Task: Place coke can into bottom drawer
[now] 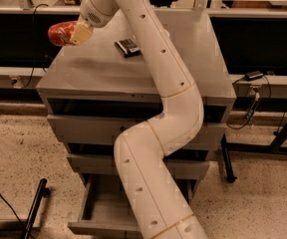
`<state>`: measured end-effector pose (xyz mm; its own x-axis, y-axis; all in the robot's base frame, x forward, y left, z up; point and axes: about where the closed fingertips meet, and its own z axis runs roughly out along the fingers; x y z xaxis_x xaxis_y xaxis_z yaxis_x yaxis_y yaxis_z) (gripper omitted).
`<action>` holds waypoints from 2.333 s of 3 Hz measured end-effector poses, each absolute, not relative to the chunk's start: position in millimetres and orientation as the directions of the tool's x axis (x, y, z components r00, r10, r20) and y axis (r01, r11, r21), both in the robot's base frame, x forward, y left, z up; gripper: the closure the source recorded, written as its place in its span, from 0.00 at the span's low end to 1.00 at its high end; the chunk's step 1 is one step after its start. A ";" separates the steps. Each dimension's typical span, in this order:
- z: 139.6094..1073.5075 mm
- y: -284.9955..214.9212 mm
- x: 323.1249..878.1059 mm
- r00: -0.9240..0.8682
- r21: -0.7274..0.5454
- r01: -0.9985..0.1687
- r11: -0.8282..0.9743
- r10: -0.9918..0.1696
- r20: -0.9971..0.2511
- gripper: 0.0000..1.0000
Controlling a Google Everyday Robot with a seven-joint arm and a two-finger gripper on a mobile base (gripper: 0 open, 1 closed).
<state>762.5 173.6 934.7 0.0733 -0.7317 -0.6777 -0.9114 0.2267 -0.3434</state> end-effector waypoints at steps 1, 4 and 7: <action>934.7 173.6 762.5 0.073 -0.343 -0.911 0.227 -0.732 -0.678 1.00; 919.6 196.3 725.7 0.160 -0.404 -0.910 0.094 -0.820 -0.550 1.00; 913.9 200.4 665.6 0.147 -0.370 -0.925 0.093 -0.808 -0.571 1.00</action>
Offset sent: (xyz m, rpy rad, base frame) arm -0.0120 0.0106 -0.0135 -0.0912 -0.0113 0.0505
